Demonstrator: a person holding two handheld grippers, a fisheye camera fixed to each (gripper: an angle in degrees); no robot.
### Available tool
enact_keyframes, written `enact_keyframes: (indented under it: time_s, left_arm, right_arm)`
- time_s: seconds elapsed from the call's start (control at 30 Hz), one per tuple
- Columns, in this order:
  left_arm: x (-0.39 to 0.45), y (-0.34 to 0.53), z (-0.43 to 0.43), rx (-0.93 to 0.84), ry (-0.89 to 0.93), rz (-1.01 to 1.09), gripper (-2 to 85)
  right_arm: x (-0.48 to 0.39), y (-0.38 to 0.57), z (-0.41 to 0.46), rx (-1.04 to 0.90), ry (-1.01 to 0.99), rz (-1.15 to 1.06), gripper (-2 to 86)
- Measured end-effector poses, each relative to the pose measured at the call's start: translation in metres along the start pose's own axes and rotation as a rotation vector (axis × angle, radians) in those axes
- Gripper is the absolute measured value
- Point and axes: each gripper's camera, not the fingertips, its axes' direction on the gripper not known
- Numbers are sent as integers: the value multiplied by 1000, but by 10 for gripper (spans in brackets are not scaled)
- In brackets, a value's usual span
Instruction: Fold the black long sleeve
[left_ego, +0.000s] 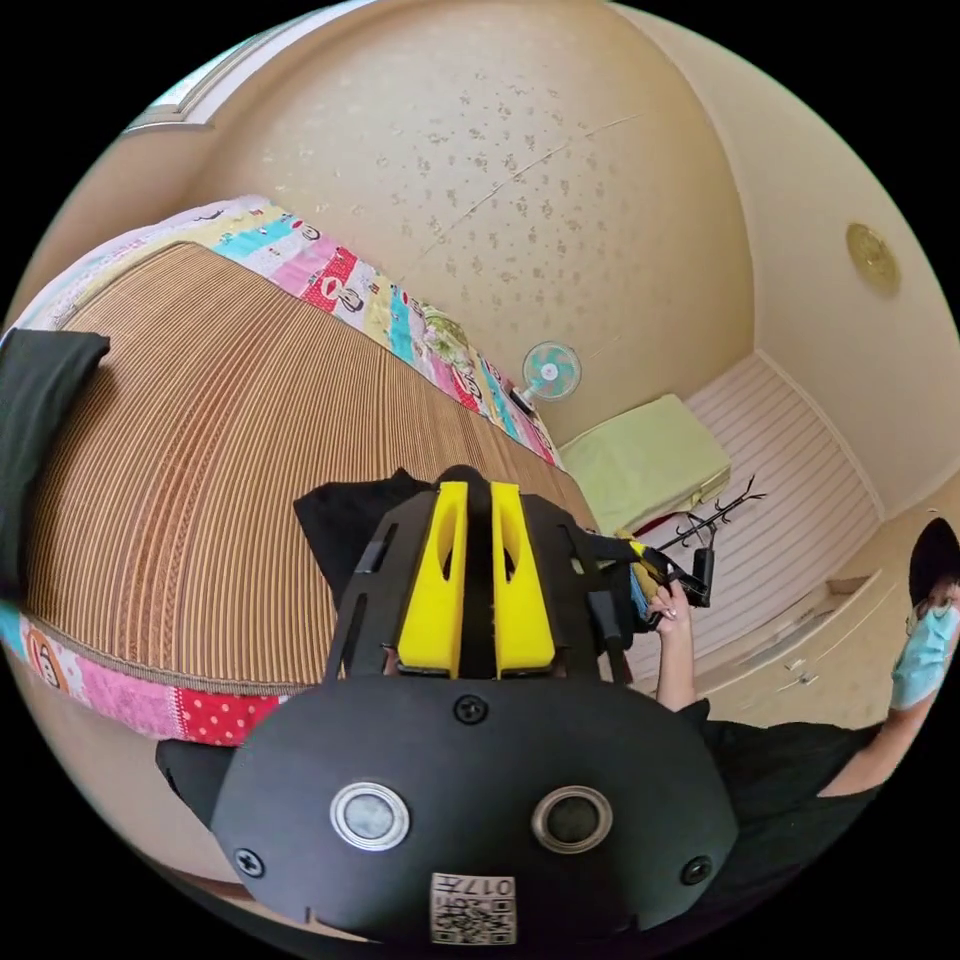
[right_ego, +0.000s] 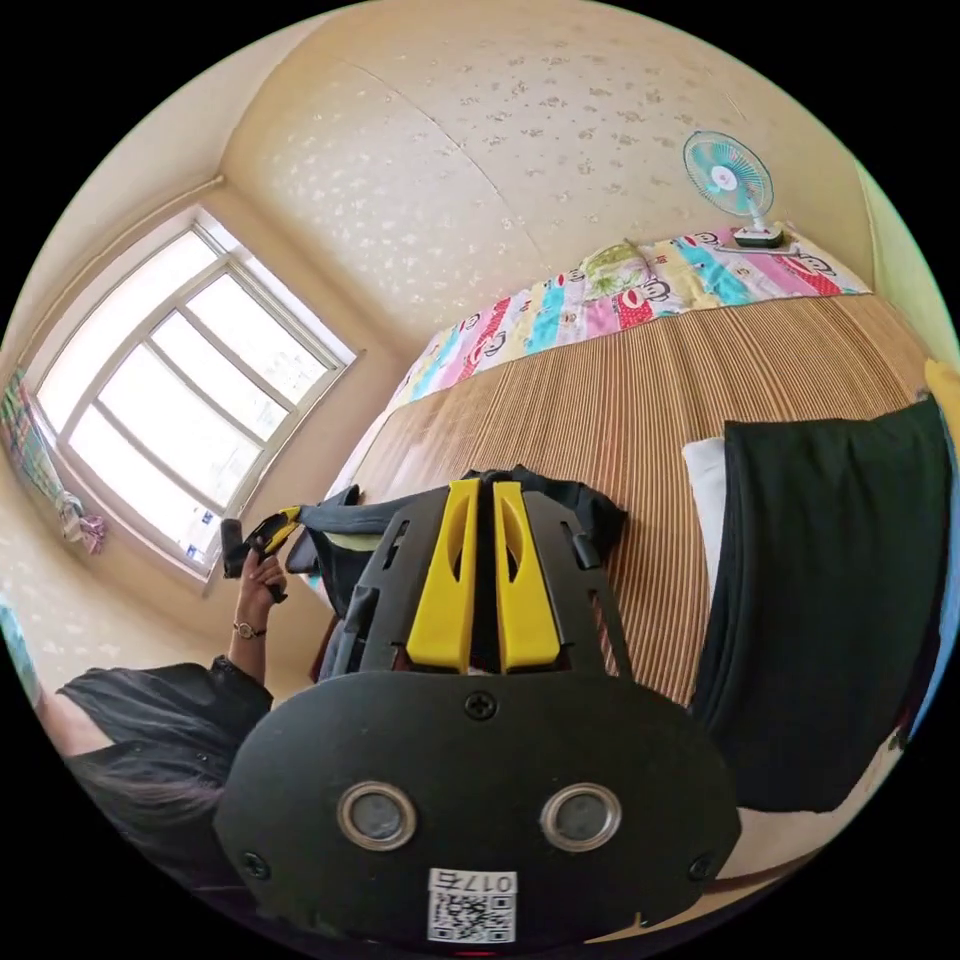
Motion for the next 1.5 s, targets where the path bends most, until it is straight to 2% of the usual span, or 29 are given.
enact_keyframes:
  time_s: [0.1,0.17,0.23,0.4,0.47,0.57,0.63,0.8,0.97,1.07,1.2,1.27,1.33,1.4,1.5]
  left_arm:
    - [-35,-39,30,-45,-93,-51,127]
    - [-52,-33,31,-39,-117,-64,139]
    - [-79,4,30,-57,-142,-104,142]
    - [-134,112,24,-132,-254,-311,166]
    - [-147,142,24,-135,-225,-373,168]
    - [-173,167,48,-172,-50,-469,160]
    - [-193,170,70,-231,-45,-551,135]
    - [-198,154,80,-243,-116,-669,124]
    - [-185,151,88,-227,-196,-704,122]
    - [-179,166,81,-132,-177,-703,118]
    - [-139,165,72,-21,-288,-488,123]
    - [-133,164,79,-26,-336,-462,120]
    - [-141,168,87,1,-254,-556,90]
    - [-138,159,87,57,-169,-560,55]
    - [-84,108,105,80,-34,-369,51]
  right_arm:
    - [-10,-15,39,-89,165,107,84]
    - [-26,7,52,-55,227,101,91]
    - [-42,52,81,-69,236,27,80]
    - [-37,139,128,-87,328,17,54]
    - [-31,160,143,-92,347,10,40]
    - [-25,174,151,-34,304,24,26]
    - [-26,170,155,-43,294,47,18]
    - [-28,171,161,-39,283,6,11]
    - [-23,175,163,-10,242,-9,10]
    - [-21,177,165,14,222,-10,9]
    - [-16,179,167,34,200,-21,8]
    - [-12,177,167,30,186,-14,8]
    - [-9,175,168,27,179,-15,8]
    - [-7,175,169,29,181,-19,7]
    - [-2,173,171,29,189,-12,7]
